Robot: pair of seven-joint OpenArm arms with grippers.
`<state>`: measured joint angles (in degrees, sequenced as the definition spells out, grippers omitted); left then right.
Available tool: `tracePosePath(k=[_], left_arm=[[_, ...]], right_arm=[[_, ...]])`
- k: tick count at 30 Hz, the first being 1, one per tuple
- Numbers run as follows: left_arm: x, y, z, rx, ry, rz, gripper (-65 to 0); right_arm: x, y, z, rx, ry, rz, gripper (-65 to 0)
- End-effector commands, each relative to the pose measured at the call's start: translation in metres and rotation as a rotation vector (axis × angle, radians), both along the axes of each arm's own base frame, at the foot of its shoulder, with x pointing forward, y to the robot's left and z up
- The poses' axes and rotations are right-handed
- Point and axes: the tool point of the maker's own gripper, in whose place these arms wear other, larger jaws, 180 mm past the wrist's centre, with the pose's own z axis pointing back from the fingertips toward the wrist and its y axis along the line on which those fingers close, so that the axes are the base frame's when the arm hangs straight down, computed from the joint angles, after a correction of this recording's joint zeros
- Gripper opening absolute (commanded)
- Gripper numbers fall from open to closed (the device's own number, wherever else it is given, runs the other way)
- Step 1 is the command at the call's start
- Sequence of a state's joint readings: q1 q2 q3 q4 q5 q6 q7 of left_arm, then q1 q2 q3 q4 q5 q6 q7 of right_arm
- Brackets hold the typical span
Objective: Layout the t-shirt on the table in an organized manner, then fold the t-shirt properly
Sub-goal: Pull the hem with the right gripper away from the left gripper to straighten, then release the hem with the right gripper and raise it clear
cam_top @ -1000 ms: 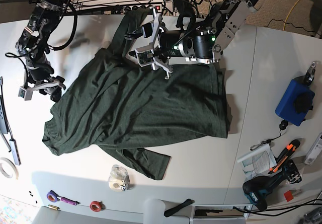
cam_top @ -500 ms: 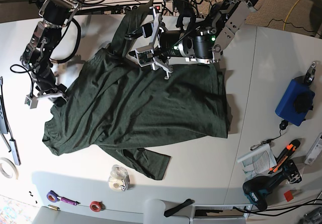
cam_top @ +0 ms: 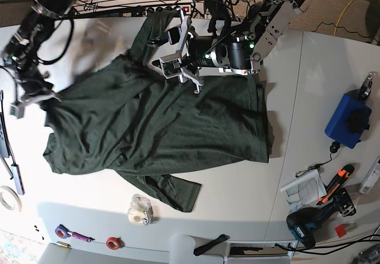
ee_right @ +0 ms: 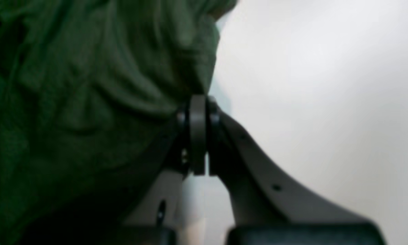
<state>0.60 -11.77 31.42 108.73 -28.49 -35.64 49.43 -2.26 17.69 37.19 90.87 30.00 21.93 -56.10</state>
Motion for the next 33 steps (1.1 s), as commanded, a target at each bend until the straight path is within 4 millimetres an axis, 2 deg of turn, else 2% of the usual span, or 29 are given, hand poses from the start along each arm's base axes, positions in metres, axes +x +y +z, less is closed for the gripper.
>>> tracePosePath(k=[1,4,13,20,24,25,28,29,33], left_arm=[[0.003,-0.005,0.014,-0.053,-0.016,-0.003,-35.6],[0.003,-0.005,0.014,-0.053,-0.016,-0.003,-35.6],[0.003,-0.005,0.014,-0.053,-0.015,-0.003,-35.6],[0.001,-0.005,0.013,-0.052,-0.010,-0.002,-35.6],[0.001,-0.005,0.013,-0.052,-0.010,-0.002,-35.6],[0.001,-0.005,0.013,-0.053,-0.010,-0.002,-35.6],[0.001,-0.005,0.013,-0.053,-0.010,-0.002,-35.6],[0.001,-0.005,0.013,-0.052,-0.010,-0.002,-35.5],[-0.008,-0.002,0.001,-0.008,0.018,-0.007,-30.8]], right_arm=[[0.003,-0.009,0.023,-0.049,-0.045,0.008,-65.0],[-0.008,-0.015,0.031,-0.094,0.020,0.024,-65.0],[-0.046,-0.041,0.020,-0.174,0.307,0.013,-65.0],[-0.071,-0.064,0.016,-0.278,0.415,-0.021,-65.0],[-0.072,-0.074,0.022,-0.336,0.412,-0.032,-65.0],[-0.072,-0.075,0.023,-0.340,0.408,-0.033,-61.8],[-0.069,-0.074,0.023,-0.349,0.398,-0.015,-44.9],[-0.068,-0.074,0.024,-0.351,0.393,-0.013,-41.9],[-0.060,-0.074,0.030,-0.367,0.338,-0.007,-41.7]])
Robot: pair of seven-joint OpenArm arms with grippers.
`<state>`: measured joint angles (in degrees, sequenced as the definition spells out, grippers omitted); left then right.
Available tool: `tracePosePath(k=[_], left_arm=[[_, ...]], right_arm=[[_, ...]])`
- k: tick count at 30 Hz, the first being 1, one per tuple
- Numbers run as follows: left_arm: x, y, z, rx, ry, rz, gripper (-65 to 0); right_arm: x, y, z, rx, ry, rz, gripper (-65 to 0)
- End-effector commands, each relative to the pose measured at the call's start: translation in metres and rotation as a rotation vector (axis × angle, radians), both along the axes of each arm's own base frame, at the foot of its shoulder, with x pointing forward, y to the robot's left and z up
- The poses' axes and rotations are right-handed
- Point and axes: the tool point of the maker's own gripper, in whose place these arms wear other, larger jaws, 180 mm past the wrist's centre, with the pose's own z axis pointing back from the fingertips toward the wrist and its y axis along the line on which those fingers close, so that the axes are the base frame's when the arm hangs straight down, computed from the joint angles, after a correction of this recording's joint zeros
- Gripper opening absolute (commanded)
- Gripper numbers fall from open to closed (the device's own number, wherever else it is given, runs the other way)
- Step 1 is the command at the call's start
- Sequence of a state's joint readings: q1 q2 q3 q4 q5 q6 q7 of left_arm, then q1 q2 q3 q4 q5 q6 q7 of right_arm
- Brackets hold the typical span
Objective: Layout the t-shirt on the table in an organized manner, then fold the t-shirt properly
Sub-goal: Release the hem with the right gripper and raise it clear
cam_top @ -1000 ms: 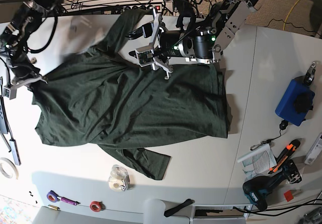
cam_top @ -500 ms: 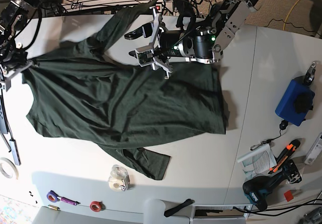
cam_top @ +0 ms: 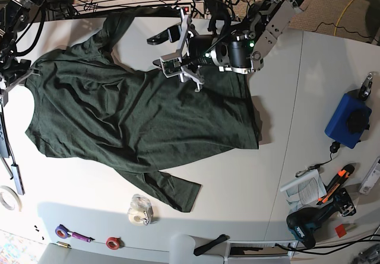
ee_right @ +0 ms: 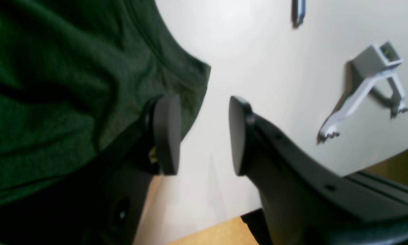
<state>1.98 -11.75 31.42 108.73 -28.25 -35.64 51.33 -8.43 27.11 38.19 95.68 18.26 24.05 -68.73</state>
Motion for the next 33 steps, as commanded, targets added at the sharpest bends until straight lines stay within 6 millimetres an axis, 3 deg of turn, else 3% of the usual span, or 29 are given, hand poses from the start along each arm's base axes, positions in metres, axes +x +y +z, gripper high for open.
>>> tracePosePath(k=[1,6,9,13,20,26,30,33], left_arm=[[-0.005,-0.003,0.005,-0.026,0.011,-0.006,-30.5],[-0.055,-0.006,-0.005,-0.064,0.135,-0.081,-30.6],[-0.070,-0.009,-0.005,-0.089,0.185,-0.083,-30.7],[-0.066,-0.008,-0.008,-0.069,0.181,-0.063,-30.7],[-0.065,-0.005,-0.018,-0.039,0.180,-0.057,-30.7],[-0.068,-0.003,-0.039,-0.013,0.246,-0.045,-30.7],[-0.068,-0.001,-0.043,0.004,0.241,-0.043,-30.7],[-0.068,0.000,-0.044,0.010,0.238,-0.042,-30.7]], right_arm=[[0.010,-0.007,0.020,-0.043,-0.054,0.016,-41.7],[0.012,-0.006,0.021,-0.042,-0.066,0.020,-41.7],[0.012,-0.006,0.021,-0.042,-0.066,0.019,-41.7],[0.015,0.000,0.020,-0.008,-0.085,0.032,-41.7],[0.028,0.035,0.018,0.128,-0.122,0.188,-41.8],[0.044,0.085,0.032,0.306,-0.245,0.406,-41.8],[0.036,0.117,0.033,0.472,-0.224,0.497,-41.8],[0.039,0.131,0.051,0.567,-0.325,0.538,-41.8]])
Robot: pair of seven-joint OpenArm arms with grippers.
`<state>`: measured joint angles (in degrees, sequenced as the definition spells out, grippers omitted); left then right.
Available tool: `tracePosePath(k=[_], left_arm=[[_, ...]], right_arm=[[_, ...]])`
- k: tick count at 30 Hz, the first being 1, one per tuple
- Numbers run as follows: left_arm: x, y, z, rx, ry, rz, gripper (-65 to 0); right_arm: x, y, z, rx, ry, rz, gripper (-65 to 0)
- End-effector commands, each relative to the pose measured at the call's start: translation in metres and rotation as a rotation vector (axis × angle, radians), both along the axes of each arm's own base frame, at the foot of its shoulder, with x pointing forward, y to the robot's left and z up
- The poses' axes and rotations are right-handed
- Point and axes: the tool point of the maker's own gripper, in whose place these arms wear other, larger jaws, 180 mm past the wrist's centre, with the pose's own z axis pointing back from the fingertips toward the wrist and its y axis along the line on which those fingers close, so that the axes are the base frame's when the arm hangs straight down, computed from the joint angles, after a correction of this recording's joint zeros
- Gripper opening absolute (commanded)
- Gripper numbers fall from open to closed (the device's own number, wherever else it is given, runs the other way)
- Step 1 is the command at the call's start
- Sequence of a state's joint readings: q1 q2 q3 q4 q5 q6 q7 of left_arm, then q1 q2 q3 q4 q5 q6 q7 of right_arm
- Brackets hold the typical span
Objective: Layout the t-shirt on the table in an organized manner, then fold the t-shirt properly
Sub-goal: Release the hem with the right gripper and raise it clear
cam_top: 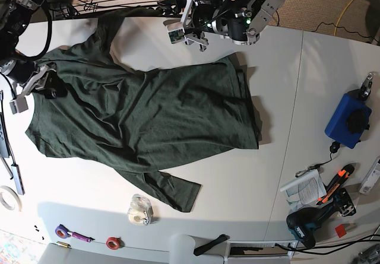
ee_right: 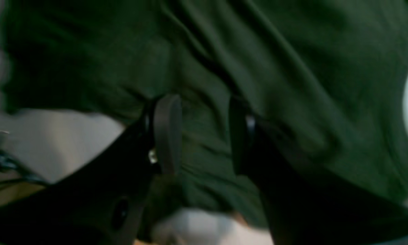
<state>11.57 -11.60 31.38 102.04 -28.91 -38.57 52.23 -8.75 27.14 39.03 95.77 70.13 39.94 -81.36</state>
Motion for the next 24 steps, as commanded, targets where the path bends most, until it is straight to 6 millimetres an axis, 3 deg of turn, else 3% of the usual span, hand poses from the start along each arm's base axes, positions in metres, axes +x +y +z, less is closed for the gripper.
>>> tracePosePath(k=[1,5,10,13,18,24], left_arm=[[0.004,-0.006,0.012,-0.052,-0.013,0.008,-30.7],[0.005,-0.006,0.012,-0.051,-0.014,0.008,-30.7],[0.021,-0.002,0.011,-0.016,-0.077,0.006,-30.7],[0.041,0.000,0.013,0.006,-0.119,0.034,-30.7],[0.061,0.001,0.019,0.013,-0.161,0.052,-30.7],[0.060,0.002,0.018,0.015,-0.157,0.052,-30.7]], right_arm=[[0.005,-0.003,0.023,0.019,-0.078,0.004,-41.8],[-0.020,-0.003,0.032,0.138,-0.109,-0.013,-41.8],[-0.073,-0.027,0.008,0.112,0.025,-0.097,-41.8],[-0.107,-0.027,-0.012,0.111,0.138,-0.114,-41.8],[-0.179,0.000,-0.067,0.126,0.420,-0.090,-41.9],[-0.278,0.048,-0.136,0.038,0.842,0.114,-41.9]])
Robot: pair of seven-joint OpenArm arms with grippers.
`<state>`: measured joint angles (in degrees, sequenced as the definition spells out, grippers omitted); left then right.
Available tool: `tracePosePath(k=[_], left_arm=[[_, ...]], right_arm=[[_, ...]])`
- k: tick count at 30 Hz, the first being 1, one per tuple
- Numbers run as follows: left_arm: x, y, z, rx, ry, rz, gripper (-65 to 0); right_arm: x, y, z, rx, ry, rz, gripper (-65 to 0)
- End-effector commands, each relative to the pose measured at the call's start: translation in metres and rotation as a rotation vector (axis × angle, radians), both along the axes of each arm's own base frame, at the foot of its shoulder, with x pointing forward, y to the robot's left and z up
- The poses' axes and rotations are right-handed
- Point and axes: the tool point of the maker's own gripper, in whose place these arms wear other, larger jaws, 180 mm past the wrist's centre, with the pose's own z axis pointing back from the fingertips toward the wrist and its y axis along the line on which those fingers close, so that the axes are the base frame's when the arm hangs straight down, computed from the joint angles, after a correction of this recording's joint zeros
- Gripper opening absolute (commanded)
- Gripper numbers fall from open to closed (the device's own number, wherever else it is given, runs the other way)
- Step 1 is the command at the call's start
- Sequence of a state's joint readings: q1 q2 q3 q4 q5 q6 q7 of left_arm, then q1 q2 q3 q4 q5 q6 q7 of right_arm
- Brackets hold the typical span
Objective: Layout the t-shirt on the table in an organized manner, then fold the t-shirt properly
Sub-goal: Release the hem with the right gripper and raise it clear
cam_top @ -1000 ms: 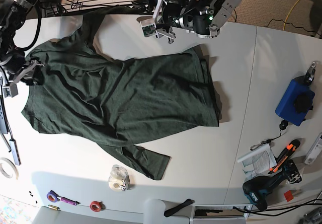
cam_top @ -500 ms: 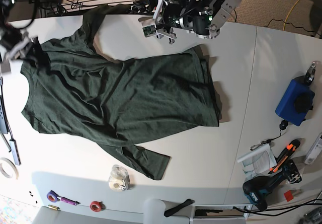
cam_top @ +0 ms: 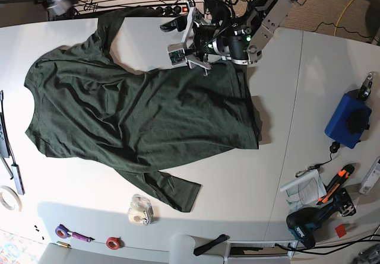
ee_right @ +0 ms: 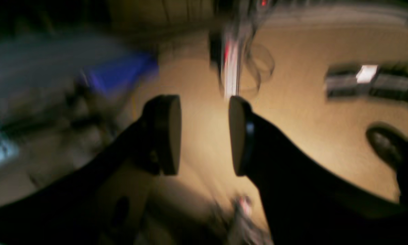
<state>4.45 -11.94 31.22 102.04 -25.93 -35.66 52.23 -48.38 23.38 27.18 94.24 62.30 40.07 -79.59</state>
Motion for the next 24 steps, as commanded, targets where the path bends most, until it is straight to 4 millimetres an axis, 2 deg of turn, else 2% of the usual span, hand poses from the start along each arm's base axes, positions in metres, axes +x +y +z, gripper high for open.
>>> tracePosePath(k=[1,2,3,5,9,12,14,17,21,24], left_arm=[[0.004,-0.004,0.011,-0.043,-0.018,0.001,-30.7],[0.004,-0.001,0.010,-0.036,-0.018,0.000,-30.7],[0.004,0.002,0.007,-0.026,-0.018,0.000,-30.7],[0.003,0.012,0.001,0.001,-0.017,-0.003,-30.7],[0.003,0.031,-0.010,0.054,-0.017,-0.007,-30.7],[0.004,0.039,-0.012,0.059,-0.027,-0.002,-30.7],[0.006,0.044,-0.014,0.068,-0.037,0.000,-30.7],[0.010,0.050,-0.016,0.089,-0.051,0.009,-30.7],[0.011,0.049,-0.015,0.076,-0.054,0.013,-30.7],[0.011,0.049,-0.015,0.078,-0.053,0.013,-30.7]], right_arm=[[-0.021,-0.005,-0.009,-0.043,0.086,0.066,-41.9],[-0.043,-0.009,-0.022,-0.091,0.176,0.141,-41.8],[-0.055,-0.013,-0.036,-0.136,0.211,0.192,-41.8],[-0.067,-0.020,-0.064,-0.211,0.212,0.269,-41.8],[-0.086,-0.035,-0.115,-0.297,0.179,0.430,-41.9],[-0.087,-0.035,-0.145,-0.286,0.099,0.510,-41.9],[-0.077,-0.031,-0.164,-0.304,0.014,0.463,-41.9],[-0.045,-0.033,-0.186,-0.412,-0.198,0.370,-41.9],[0.007,-0.031,-0.191,-0.575,-0.504,0.243,-41.8],[0.029,-0.027,-0.191,-0.647,-0.594,0.220,-41.8]])
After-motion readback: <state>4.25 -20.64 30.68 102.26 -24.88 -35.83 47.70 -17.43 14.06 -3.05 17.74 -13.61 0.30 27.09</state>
